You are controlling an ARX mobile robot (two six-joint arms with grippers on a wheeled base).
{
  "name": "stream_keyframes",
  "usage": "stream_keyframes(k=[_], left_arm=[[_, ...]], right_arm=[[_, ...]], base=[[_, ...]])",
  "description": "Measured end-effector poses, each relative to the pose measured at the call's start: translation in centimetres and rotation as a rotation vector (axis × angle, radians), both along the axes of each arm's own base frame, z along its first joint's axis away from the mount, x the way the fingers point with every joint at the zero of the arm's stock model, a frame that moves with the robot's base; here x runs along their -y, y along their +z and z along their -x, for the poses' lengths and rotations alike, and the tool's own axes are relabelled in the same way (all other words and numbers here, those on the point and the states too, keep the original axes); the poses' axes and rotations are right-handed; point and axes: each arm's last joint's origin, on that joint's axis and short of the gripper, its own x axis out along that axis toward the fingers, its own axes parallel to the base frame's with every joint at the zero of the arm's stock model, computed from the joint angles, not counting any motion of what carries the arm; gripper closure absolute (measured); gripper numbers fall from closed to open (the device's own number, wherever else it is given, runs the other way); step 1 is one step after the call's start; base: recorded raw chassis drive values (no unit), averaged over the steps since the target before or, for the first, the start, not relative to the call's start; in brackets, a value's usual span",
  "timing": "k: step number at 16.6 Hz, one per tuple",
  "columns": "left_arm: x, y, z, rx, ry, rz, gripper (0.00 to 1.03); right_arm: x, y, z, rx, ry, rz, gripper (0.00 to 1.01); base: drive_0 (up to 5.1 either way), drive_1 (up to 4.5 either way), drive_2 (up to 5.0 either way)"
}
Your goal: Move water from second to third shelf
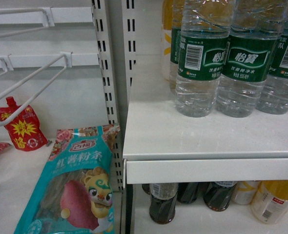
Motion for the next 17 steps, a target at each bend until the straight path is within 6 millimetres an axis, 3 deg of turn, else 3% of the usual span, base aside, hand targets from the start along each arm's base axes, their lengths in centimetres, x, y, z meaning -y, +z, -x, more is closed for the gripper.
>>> stream_keyframes(k=[4,7,17], left_arm=[[0.0,0.0,0.0,0.0,0.0,0.0,0.05],[0.0,0.0,0.0,0.0,0.0,0.0,0.05],[0.0,0.0,0.0,0.0,0.0,0.0,0.05]], right_arm=[[-0.3,1.0,-3.7,0.05,0.021,0.077,0.59],[-0.9,0.2,-6.2,0.028,0.049,0.092,0.59],[-1.3,-0.8,-12.0,-0.027,0.029,0.057,0.59]], base=[[-4.9,2.6,2.6],[-4.9,2.6,2.6],[-4.9,2.6,2.6]])
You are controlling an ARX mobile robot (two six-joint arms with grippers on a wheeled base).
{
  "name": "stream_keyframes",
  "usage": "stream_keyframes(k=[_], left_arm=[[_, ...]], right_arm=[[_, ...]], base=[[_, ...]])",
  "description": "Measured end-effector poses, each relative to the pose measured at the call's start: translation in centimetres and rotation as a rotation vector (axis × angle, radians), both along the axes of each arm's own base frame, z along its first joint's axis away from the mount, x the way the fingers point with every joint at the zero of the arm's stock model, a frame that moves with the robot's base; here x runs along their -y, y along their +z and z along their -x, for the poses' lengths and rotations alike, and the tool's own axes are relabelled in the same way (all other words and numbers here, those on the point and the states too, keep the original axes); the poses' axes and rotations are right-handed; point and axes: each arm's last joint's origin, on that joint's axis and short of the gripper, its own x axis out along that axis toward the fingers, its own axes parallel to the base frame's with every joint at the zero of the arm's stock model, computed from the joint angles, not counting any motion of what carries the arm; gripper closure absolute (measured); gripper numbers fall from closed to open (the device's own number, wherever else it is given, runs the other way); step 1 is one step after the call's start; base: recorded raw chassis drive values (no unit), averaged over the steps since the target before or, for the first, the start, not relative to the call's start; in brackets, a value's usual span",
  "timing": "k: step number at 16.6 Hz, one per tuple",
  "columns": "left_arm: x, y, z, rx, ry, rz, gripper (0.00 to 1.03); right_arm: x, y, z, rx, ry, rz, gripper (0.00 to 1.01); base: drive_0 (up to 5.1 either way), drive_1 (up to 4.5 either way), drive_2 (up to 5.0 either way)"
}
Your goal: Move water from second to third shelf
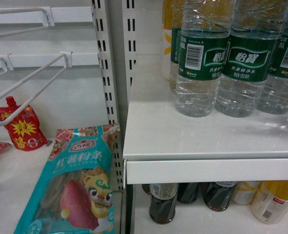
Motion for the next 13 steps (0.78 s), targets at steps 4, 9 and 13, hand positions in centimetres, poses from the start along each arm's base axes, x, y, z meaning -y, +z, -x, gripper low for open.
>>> stream_keyframes(k=[4,9,13], left_arm=[[0.0,0.0,0.0,0.0,0.0,0.0,0.05],[0.0,0.0,0.0,0.0,0.0,0.0,0.05],[0.0,0.0,0.0,0.0,0.0,0.0,0.05]], right_arm=[[-0.7,0.0,-1.2,-0.01,0.001,-0.012,0.59],[-1.1,-0.2,-1.6,-0.001,-0.004,-0.009,0.59],[-1.0,-0.3,-1.7,0.0,-0.006,-0.009,0.56]], base=[[-3.6,1.95,2.0],[0.0,0.0,0.0],[0.0,0.0,0.0]])
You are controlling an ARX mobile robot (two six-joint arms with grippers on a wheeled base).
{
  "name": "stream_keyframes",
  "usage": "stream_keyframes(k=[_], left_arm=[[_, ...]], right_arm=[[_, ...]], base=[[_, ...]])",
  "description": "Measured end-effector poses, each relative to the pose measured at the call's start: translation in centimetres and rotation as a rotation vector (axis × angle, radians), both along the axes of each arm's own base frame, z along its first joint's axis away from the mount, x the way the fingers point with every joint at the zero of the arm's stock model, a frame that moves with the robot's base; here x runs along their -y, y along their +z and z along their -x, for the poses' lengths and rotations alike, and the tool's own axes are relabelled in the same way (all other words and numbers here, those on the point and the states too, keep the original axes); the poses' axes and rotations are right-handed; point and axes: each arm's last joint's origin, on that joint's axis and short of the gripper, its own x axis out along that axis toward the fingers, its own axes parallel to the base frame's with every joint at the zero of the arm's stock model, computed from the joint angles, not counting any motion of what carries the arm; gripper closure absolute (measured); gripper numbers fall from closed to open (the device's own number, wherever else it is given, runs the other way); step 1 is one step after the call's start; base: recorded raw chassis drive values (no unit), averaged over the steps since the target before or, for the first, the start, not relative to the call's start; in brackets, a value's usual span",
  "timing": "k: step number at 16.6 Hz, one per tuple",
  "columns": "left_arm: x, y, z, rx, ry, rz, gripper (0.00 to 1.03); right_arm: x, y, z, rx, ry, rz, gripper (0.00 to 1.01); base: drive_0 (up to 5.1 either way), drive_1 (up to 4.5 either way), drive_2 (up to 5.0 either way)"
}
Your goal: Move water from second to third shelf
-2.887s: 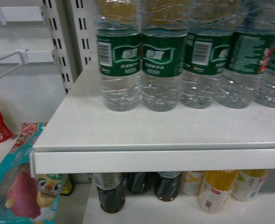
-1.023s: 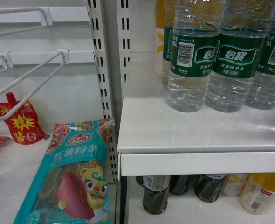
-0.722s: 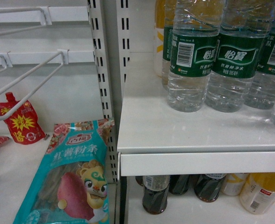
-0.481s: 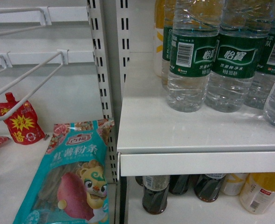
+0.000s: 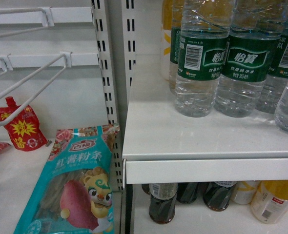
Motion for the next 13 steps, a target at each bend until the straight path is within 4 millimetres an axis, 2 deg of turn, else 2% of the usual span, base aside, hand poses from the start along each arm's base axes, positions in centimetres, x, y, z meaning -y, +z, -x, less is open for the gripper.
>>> stream_keyframes(k=[3,5,6,9,13], left_arm=[[0.0,0.0,0.0,0.0,0.0,0.0,0.05],[0.0,0.0,0.0,0.0,0.0,0.0,0.05],[0.0,0.0,0.0,0.0,0.0,0.0,0.05],[0.0,0.0,0.0,0.0,0.0,0.0,0.05],[0.0,0.0,0.0,0.0,0.0,0.0,0.05]], right_arm=[[0.0,-0.2,-0.1,-0.005,0.011,-0.006,0.23],[0.0,-0.2,0.0,-0.008,0.015,-0.006,0.06],[0.1,-0.4,0.5,-0.012,0.012,0.031,0.03],[0.2,0.6,1.2,0.028,0.005,0.079,0.03],[0.4,0.6,2.2,0.013,-0.005,0.118,0.03]], base=[[0.0,0.0,0.0],[0.0,0.0,0.0],[0.0,0.0,0.0],[0.0,0.0,0.0],[0.0,0.0,0.0]])
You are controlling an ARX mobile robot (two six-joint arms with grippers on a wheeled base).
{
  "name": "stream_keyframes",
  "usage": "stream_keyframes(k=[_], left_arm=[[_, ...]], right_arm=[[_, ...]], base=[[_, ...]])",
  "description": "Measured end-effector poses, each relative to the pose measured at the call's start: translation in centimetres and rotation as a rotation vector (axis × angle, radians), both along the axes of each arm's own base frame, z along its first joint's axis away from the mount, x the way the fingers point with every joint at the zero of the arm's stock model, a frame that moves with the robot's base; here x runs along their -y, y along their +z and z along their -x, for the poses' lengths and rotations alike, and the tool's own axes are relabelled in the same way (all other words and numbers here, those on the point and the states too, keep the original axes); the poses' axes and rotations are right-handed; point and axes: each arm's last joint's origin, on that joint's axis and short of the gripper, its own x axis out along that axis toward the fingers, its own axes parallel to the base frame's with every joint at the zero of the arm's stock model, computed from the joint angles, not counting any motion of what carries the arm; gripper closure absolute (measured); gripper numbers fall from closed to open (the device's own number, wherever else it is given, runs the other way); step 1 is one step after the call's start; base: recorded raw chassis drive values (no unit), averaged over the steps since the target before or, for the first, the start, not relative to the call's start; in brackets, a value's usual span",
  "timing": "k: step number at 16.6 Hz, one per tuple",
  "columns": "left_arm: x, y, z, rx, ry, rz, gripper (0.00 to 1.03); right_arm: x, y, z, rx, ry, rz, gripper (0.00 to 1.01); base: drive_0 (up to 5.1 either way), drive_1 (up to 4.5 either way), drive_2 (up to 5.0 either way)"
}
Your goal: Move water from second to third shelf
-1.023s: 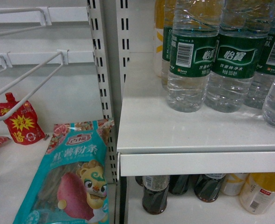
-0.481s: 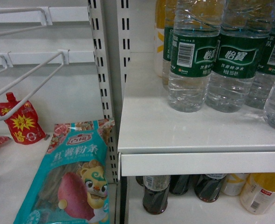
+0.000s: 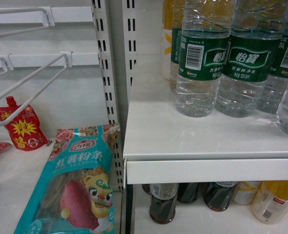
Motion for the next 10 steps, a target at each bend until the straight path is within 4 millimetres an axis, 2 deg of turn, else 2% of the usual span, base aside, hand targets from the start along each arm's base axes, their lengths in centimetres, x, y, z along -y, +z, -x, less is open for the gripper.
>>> stream_keyframes(k=[5,10], left_arm=[[0.0,0.0,0.0,0.0,0.0,0.0,0.05],[0.0,0.0,0.0,0.0,0.0,0.0,0.05]], right_arm=[[0.4,0.9,2.7,0.017,-0.001,-0.008,0.03],[0.8,1.8,7.7,0.057,0.0,-0.015,0.03]], base=[[0.0,0.0,0.0],[0.0,0.0,0.0]])
